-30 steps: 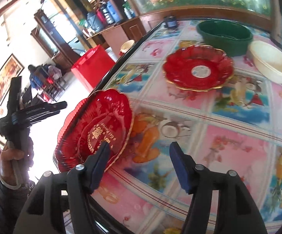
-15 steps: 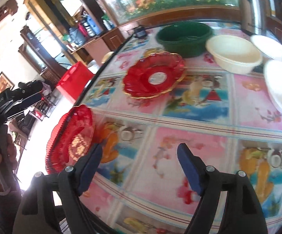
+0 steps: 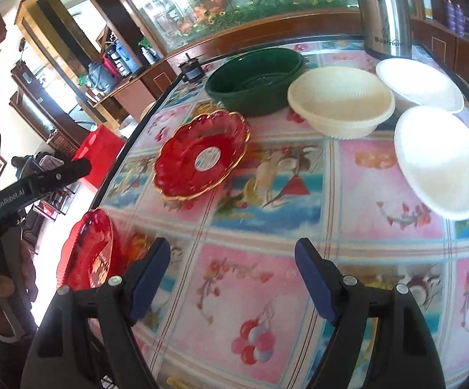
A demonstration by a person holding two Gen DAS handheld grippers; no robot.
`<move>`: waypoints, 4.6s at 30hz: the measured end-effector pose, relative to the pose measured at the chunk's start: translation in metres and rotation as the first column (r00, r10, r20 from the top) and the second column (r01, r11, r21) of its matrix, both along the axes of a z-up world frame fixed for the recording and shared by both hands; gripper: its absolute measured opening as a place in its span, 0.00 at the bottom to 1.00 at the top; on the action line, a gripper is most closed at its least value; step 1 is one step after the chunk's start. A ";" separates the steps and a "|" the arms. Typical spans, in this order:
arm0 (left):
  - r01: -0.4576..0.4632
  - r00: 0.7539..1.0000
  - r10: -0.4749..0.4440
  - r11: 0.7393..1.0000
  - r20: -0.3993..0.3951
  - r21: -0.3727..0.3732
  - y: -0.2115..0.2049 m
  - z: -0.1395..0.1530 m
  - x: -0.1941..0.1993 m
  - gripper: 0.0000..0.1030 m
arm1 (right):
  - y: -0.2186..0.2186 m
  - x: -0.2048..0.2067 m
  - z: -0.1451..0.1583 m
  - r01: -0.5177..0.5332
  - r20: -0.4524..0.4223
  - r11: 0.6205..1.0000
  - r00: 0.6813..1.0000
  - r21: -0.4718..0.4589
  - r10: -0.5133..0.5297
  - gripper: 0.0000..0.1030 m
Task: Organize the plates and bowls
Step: 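Hold the red plate with the left tool while moving the right tool toward the stickered red plate, then close the right tool on the rim of the stickered red plate, then lift the stickered red plate with the right tool toward the left tool's plate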
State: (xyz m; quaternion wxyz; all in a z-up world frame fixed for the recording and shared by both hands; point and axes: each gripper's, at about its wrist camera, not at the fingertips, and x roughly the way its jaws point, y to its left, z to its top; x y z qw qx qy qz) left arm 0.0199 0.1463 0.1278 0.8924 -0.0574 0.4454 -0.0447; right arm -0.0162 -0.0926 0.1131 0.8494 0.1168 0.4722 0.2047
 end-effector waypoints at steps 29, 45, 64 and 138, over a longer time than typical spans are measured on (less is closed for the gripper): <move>-0.060 0.982 0.070 0.996 -0.176 0.063 0.014 -0.069 0.087 0.70 | 0.039 0.088 -0.016 -0.030 -0.019 0.994 0.999 -0.101 0.028 0.77; -0.078 0.968 0.088 0.996 -0.235 0.050 0.021 -0.092 0.114 0.70 | 0.049 0.120 -0.031 -0.052 -0.055 0.991 0.997 -0.124 0.046 0.56; -0.025 0.967 0.038 0.998 -0.251 0.055 0.008 -0.106 0.124 0.33 | 0.050 0.135 -0.045 -0.108 -0.075 0.991 0.992 -0.077 0.102 0.15; -0.194 0.968 0.203 0.978 -0.150 0.071 0.134 -0.068 -0.128 0.18 | 0.192 -0.024 -0.016 -0.407 0.043 0.900 0.907 -0.159 0.418 0.14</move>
